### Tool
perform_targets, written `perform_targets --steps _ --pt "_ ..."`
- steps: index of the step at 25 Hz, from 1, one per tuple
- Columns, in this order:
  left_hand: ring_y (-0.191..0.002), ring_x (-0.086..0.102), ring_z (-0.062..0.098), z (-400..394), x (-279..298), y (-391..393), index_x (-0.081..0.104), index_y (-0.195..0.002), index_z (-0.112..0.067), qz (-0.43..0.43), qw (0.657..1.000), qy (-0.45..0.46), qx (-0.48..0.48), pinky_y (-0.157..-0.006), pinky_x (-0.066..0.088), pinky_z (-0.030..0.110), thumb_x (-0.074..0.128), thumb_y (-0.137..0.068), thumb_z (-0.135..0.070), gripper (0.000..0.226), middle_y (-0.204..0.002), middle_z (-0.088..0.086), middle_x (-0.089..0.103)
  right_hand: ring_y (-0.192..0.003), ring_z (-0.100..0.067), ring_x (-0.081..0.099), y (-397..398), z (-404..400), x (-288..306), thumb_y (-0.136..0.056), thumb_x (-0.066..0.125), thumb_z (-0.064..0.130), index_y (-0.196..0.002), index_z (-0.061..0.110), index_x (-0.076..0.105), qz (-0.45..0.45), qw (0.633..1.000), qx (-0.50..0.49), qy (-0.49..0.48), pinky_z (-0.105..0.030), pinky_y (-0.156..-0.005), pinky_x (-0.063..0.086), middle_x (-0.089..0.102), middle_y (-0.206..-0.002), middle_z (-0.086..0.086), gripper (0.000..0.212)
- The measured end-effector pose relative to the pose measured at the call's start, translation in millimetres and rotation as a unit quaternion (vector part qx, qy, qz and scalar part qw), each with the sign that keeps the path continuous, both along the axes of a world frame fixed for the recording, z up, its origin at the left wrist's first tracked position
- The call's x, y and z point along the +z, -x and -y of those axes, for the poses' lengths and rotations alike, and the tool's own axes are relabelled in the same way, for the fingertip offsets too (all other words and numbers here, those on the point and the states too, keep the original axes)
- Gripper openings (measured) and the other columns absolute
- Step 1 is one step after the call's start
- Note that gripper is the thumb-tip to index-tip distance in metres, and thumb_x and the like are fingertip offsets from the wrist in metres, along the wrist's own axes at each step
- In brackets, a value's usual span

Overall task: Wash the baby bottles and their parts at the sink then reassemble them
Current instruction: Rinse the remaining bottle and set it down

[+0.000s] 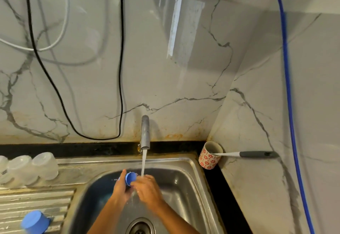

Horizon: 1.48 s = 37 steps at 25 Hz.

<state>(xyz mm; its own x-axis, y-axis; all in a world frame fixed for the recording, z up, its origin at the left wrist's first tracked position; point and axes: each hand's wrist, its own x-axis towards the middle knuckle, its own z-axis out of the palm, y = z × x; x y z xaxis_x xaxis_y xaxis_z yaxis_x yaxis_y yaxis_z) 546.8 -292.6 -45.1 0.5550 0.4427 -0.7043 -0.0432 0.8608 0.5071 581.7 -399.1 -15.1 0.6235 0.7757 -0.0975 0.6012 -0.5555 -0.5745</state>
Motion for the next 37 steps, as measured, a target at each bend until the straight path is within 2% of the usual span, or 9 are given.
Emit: perform_targets --steps 6,9,12,18,20,24,28,31,37 --pt "-0.057 0.062 0.027 10.2 29.6 11.0 0.055 -0.079 0.006 -0.057 0.981 0.017 -0.186 -0.051 0.053 0.033 0.039 -0.099 -0.022 0.038 -0.059 0.019 0.062 -0.133 -0.018 0.039 -13.5 -6.2 -12.8 -0.091 0.06 0.02 -0.142 0.014 0.041 -0.063 0.998 0.024 -0.019 -0.017 -0.106 0.026 0.043 -0.141 -0.005 0.055" --pt "-0.081 0.062 0.038 -5.1 28.3 14.4 0.058 -0.091 0.008 -0.125 0.946 -0.064 -0.294 -0.082 0.051 0.049 0.045 -0.096 -0.024 0.035 -0.088 0.024 0.063 -0.127 -0.026 0.046 -17.1 -13.3 -12.7 -0.089 0.063 0.023 -0.133 0.01 0.05 -0.08 0.997 0.0 -0.011 -0.025 -0.101 0.036 0.051 -0.133 -0.01 0.049" --pt "-0.078 0.059 0.03 -14.0 21.7 15.5 0.058 -0.089 0.004 -0.14 0.939 -0.125 -0.288 -0.092 0.047 0.045 0.043 -0.097 -0.015 0.026 -0.084 0.02 0.062 -0.129 -0.025 0.044 -6.1 -16.9 -12.2 -0.089 0.062 0.025 -0.139 0.016 0.044 -0.071 0.997 -0.009 0.013 -0.03 -0.105 0.037 0.046 -0.136 -0.009 0.054" --pt "-0.072 0.061 0.026 8.4 18.3 10.8 0.057 -0.094 0.004 -0.091 0.97 -0.069 -0.214 -0.05 0.056 0.035 0.04 -0.098 -0.012 0.024 -0.079 0.017 0.062 -0.093 -0.015 0.058 -4.5 -14.3 0.9 -0.084 0.063 0.017 -0.116 0.009 0.061 -0.148 0.977 -0.145 -0.041 -0.021 -0.084 0.047 0.06 -0.101 -0.003 0.032" --pt "-0.079 0.061 0.03 3.5 26.2 2.7 0.057 -0.097 0.004 -0.091 0.969 -0.068 -0.219 -0.062 0.058 0.039 0.037 -0.099 -0.012 0.026 -0.088 0.02 0.062 -0.097 -0.015 0.061 -7.4 -5.4 3.3 -0.076 0.074 0.01 -0.114 0.013 0.062 -0.186 0.962 -0.165 -0.115 -0.02 -0.084 0.052 0.063 -0.103 -0.001 0.04" --pt "-0.079 0.055 0.028 -16.8 59.9 -24.1 0.056 -0.096 -0.002 -0.2 0.904 -0.219 -0.309 -0.061 0.049 0.038 0.041 -0.096 -0.015 0.02 -0.095 0.018 0.057 -0.095 -0.019 0.063 -7.2 3.8 -4.1 -0.076 0.077 0.013 -0.104 0.018 0.064 -0.397 0.848 -0.231 -0.265 -0.02 -0.065 0.054 0.064 -0.106 -0.006 0.031" --pt "-0.085 0.056 0.025 -34.5 84.9 -65.5 0.057 -0.103 -0.002 -0.102 0.924 -0.326 -0.171 -0.075 0.048 0.029 0.035 -0.097 -0.007 0.024 -0.092 0.015 0.057 -0.094 -0.028 0.061 -7.1 -4.3 -6.7 -0.092 0.057 0.019 -0.098 0.009 0.061 -0.603 0.686 -0.248 -0.323 -0.041 -0.087 0.053 0.062 -0.101 -0.016 0.012" --pt "-0.071 0.058 0.011 -23.4 89.8 -73.9 0.058 -0.101 -0.003 -0.024 0.932 -0.318 -0.169 -0.056 0.046 0.015 0.034 -0.099 -0.005 0.024 -0.087 0.005 0.058 -0.082 -0.029 0.06 -9.9 -12.8 -7.0 -0.093 0.055 0.03 -0.1 0.002 0.057 -0.684 0.558 -0.302 -0.36 -0.048 -0.081 0.053 0.059 -0.089 -0.018 0.029" --pt "-0.128 0.043 0.017 -20.2 80.2 -63.8 0.05 -0.13 0.002 0.017 0.885 -0.395 -0.245 -0.095 0.039 0.029 0.028 -0.08 0.021 0.058 -0.134 0.011 0.052 -0.058 -0.011 0.057 -6.1 21.5 -9.4 -0.092 0.052 0.048 -0.101 0.013 0.057 -0.623 0.708 -0.264 -0.202 -0.023 -0.053 0.045 0.064 -0.089 -0.005 0.036"
